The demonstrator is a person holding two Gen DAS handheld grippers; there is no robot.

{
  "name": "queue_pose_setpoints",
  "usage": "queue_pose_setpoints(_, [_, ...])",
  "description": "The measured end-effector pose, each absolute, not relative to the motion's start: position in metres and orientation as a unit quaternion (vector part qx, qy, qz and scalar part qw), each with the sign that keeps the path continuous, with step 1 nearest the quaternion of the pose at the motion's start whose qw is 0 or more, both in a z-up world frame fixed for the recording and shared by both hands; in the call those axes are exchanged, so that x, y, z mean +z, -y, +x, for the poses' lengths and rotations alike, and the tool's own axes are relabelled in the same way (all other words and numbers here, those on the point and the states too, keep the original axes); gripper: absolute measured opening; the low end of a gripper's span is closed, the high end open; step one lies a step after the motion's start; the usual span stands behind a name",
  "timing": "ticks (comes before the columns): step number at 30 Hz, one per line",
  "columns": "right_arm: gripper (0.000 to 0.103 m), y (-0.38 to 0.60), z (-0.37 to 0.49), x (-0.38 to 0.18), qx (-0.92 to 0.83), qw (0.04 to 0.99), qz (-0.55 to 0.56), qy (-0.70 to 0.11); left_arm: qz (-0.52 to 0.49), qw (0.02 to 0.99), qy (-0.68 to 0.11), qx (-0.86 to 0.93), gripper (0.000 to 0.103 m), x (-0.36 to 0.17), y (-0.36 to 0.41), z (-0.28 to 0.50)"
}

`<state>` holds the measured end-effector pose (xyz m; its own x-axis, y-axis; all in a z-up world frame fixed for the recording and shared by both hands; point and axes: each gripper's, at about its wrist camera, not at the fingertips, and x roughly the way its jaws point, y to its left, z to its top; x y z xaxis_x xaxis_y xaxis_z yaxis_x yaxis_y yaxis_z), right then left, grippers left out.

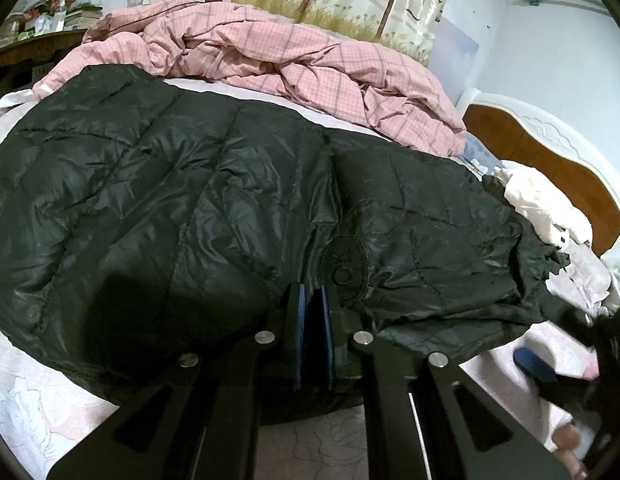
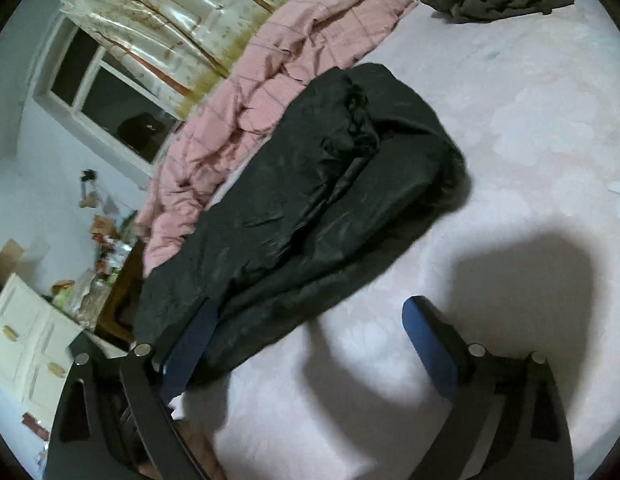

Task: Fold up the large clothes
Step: 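Fold the jacket side over the body with the right tool, then grasp the folded black jacket end with the right tool and lift it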

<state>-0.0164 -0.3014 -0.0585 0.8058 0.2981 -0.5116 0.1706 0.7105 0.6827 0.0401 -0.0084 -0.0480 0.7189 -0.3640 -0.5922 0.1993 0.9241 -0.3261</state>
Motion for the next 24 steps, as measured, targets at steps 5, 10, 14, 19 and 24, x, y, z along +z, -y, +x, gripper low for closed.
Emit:
queue_pose_setpoints(5, [0.099, 0.294, 0.019, -0.053, -0.005, 0.884, 0.350, -0.310, -0.121, 0.919, -0.343, -0.154, 0.008, -0.047, 0.008, 0.041])
queue_pose_setpoints(10, [0.094, 0.304, 0.041, -0.057, -0.016, 0.880, 0.361, -0.309, -0.123, 0.919, -0.342, -0.155, 0.008, -0.047, 0.008, 0.040])
queue_pose_setpoints(14, [0.059, 0.306, 0.045, -0.061, -0.063, 0.881, 0.355, -0.306, -0.127, 0.918, -0.340, -0.160, 0.008, -0.046, 0.008, 0.040])
queue_pose_setpoints(19, [0.017, 0.289, 0.048, -0.035, -0.063, 0.908, 0.304, -0.280, -0.131, 0.941, -0.294, -0.103, 0.012, -0.027, -0.006, 0.021])
queue_pose_setpoints(24, [0.016, 0.231, 0.036, 0.032, -0.061, 0.968, 0.162, -0.182, -0.110, 0.976, -0.189, -0.011, 0.015, 0.033, -0.042, -0.017])
